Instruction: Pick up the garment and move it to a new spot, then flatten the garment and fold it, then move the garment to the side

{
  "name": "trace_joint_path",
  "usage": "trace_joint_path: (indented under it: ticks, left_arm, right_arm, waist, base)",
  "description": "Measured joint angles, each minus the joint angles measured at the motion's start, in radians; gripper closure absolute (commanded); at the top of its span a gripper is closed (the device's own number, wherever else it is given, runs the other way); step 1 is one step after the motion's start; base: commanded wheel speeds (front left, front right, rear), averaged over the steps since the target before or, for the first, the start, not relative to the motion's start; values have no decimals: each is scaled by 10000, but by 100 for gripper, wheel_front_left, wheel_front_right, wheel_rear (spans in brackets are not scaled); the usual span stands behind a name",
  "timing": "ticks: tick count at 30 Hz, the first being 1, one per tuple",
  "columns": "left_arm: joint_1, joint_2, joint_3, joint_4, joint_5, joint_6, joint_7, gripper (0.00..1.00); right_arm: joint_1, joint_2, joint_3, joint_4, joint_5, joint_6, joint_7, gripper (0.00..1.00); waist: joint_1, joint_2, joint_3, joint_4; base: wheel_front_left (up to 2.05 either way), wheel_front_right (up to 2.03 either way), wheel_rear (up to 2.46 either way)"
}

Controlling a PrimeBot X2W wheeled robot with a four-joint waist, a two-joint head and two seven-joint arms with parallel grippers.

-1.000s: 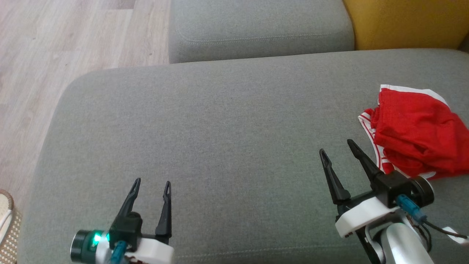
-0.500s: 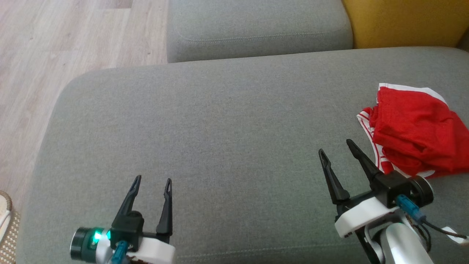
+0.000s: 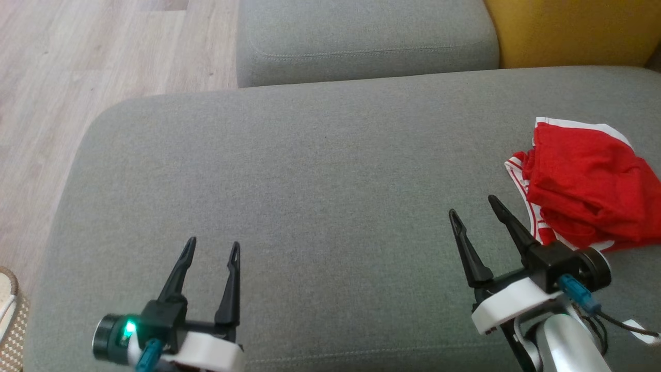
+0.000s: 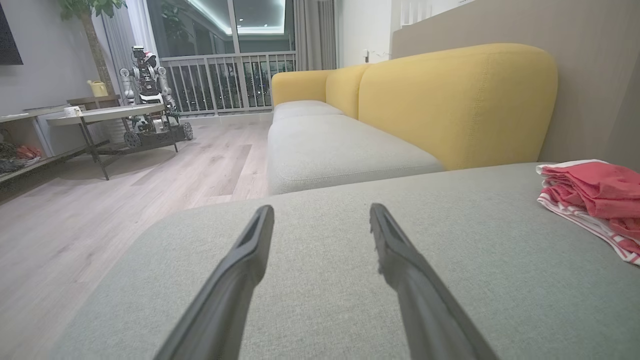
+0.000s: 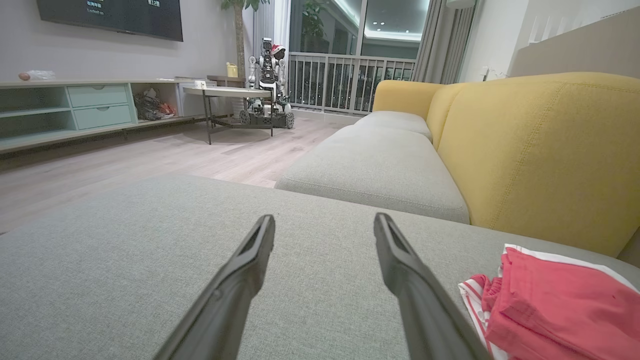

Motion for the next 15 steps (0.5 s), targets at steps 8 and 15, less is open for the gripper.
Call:
trace_joint_path:
  ticks: [8, 15]
  left_arm:
    - [204, -107, 224, -144, 40, -284, 0, 0]
    - [498, -192, 353, 529, -290, -612, 10, 100]
  right_arm:
    - [43, 0, 4, -6, 42, 0, 0, 0]
    - [452, -2, 69, 654, 96, 0, 19, 100]
  waist:
    - [0, 0, 7, 36]
    - [0, 0, 15, 50]
  base:
    - [0, 0, 0]
    - [0, 0, 0]
